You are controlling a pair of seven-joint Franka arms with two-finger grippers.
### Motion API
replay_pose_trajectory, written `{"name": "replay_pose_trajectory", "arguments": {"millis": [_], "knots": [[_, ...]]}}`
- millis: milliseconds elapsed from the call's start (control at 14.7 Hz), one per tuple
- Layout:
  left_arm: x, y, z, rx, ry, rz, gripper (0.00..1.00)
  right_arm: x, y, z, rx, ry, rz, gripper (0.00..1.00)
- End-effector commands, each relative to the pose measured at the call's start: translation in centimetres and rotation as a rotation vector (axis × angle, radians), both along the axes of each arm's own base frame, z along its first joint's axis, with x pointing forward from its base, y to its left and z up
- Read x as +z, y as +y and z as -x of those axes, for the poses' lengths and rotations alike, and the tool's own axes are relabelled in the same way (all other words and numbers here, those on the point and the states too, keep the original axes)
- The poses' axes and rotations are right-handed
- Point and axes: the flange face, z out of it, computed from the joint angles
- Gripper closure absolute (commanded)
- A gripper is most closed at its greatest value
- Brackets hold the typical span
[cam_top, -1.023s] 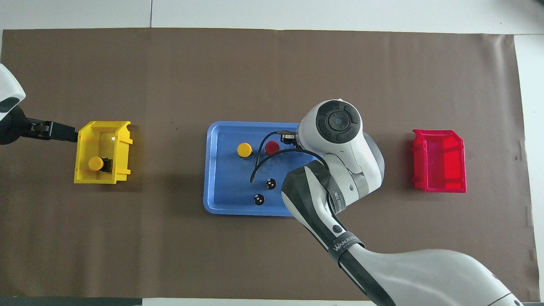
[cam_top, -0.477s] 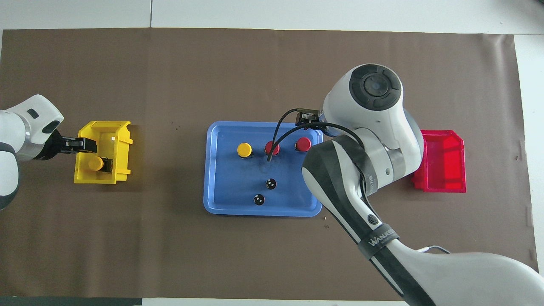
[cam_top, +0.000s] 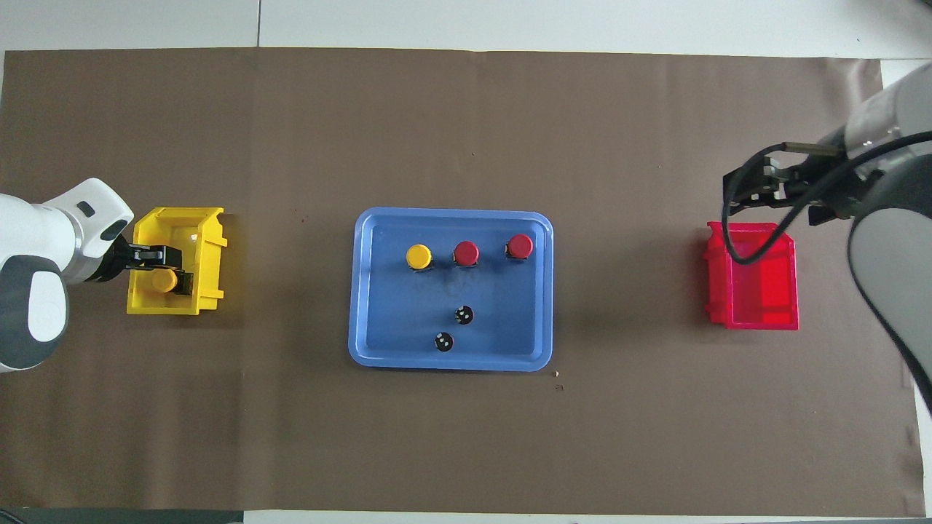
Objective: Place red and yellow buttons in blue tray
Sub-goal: 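Grasp another yellow button with the left gripper while the right gripper withdraws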
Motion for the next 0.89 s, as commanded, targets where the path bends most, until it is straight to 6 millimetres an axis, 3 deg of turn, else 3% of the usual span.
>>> {"name": "replay_pose_trajectory", "arguments": {"millis": [0, 136, 409, 477, 545, 614, 818], "knots": [[-0.9, 0.3, 1.0, 0.021, -0.003, 0.006, 0.31, 0.6, -4.5, 1.4, 0.113, 0.029, 0.046, 0.0], [-1.1, 0.2, 1.1, 0.021, 0.001, 0.006, 0.31, 0.2, -7.0, 1.5, 0.125, 0.022, 0.045, 0.0], [-2.0, 0.0, 1.8, 0.019, 0.024, 0.006, 0.31, 0.3, -5.9, 1.4, 0.141, -0.026, 0.053, 0.0], [-2.0, -0.1, 1.9, 0.023, 0.025, 0.007, 0.38, 0.2, -5.8, 1.4, 0.142, -0.02, 0.052, 0.0], [-2.0, -0.2, 1.8, 0.023, 0.025, 0.006, 0.77, 0.1, -6.0, 1.3, 0.139, -0.017, 0.05, 0.0], [-2.0, 0.0, 1.7, 0.027, 0.017, 0.006, 0.98, 0.0, -6.0, 1.4, 0.139, -0.014, 0.05, 0.0], [-0.7, 0.5, 0.1, 0.032, -0.017, 0.006, 0.99, 0.0, -5.7, 1.5, 0.145, -0.008, 0.047, 0.0]]}}
